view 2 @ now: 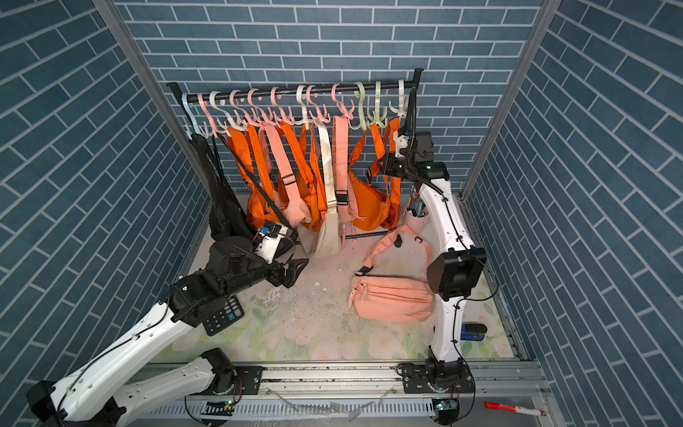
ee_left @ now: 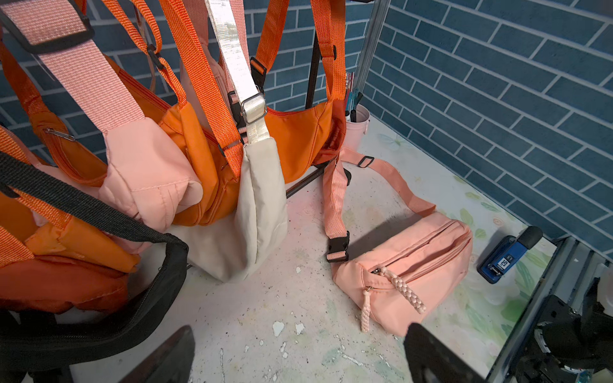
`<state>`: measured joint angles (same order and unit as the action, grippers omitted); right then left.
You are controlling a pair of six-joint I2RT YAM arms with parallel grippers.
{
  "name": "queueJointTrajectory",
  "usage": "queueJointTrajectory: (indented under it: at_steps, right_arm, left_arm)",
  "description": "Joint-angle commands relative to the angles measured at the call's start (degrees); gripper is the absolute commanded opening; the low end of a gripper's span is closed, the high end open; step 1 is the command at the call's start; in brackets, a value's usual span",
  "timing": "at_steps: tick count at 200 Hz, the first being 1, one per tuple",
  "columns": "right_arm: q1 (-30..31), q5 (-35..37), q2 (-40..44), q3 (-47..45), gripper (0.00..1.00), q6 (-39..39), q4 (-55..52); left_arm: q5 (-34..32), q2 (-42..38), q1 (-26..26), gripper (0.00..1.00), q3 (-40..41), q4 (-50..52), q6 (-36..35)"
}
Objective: Take the bag off the hook
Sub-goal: Pick up the bag from the hook.
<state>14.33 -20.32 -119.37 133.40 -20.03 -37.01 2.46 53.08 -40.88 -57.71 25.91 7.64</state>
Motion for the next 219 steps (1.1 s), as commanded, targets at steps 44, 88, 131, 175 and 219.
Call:
queueJointTrajectory:
  at_steps: [44, 88, 131, 175, 219]
  right_arm:
    - [1.49, 1.77, -0.67, 0.54, 0.0, -1.51, 1.19]
    - [1.87, 0.7, 4.45, -6.43, 0.0, -1.68, 3.97]
    - [2.02, 0.95, 13.28, -18.14, 0.0, -1.33, 7.72]
    - [1.94, 2.4, 19.3, -24.36, 0.0, 0.9, 6.3]
    - [1.89, 4.58, 24.21, -27.94, 0.0, 3.59, 5.19]
  left_arm:
    - [-2.33, -3.48, 0.37, 0.99, -2.07, 8.16, -2.01]
    - [-3.11, -6.24, 0.37, 0.99, -2.82, 9.24, -1.57]
    - [-4.09, -2.66, 0.37, 0.99, -5.8, 8.97, -2.41]
    - [-2.26, -0.1, 0.37, 0.99, -9.12, 7.05, -2.28]
    - [-0.3, 3.89, 0.29, 0.99, -13.95, 6.33, -2.63]
